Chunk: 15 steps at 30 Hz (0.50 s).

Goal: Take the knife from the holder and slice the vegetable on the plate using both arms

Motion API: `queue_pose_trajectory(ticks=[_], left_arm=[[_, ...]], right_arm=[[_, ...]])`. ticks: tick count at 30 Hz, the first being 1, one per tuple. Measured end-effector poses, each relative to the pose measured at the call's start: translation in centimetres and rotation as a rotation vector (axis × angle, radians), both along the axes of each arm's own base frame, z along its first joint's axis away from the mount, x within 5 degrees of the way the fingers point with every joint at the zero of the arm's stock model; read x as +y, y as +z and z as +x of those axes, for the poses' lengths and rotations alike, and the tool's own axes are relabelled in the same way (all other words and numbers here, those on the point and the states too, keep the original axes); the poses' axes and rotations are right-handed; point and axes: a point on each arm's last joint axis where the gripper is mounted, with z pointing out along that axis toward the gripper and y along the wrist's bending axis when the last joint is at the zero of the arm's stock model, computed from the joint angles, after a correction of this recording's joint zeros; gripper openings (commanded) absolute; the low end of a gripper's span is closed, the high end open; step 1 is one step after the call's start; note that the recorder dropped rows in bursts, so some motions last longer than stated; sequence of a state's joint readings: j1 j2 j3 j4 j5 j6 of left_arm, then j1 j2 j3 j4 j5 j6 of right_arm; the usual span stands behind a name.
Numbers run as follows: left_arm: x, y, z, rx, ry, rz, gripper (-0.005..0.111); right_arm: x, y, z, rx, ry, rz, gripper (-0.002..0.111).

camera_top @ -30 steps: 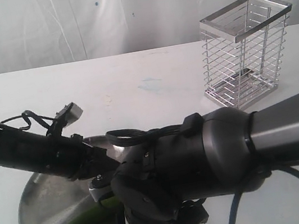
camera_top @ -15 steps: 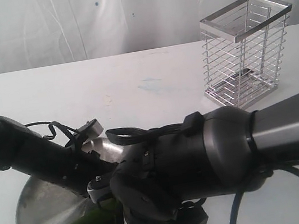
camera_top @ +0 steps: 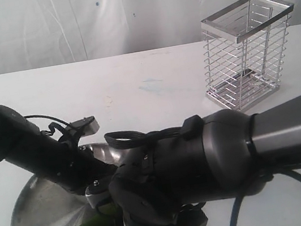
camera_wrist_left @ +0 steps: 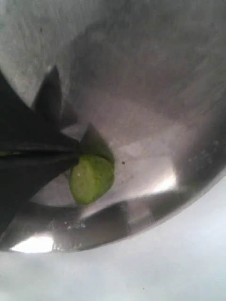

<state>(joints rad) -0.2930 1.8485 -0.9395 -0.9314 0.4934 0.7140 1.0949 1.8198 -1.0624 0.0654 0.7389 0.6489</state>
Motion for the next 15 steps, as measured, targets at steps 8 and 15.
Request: queue_pose_trajectory(ticks=[8, 15], left_arm=[[0.34, 1.24, -0.32, -0.057, -0.06, 0.035, 0.0], [0.39, 1.04, -0.79, -0.042, -0.105, 0.04, 0.0]], right_arm=[[-0.17, -0.09, -0.02, 0.004, -0.007, -0.021, 0.0], [-0.14, -0.08, 0.02, 0.0, -0.009, -0.017, 0.0]])
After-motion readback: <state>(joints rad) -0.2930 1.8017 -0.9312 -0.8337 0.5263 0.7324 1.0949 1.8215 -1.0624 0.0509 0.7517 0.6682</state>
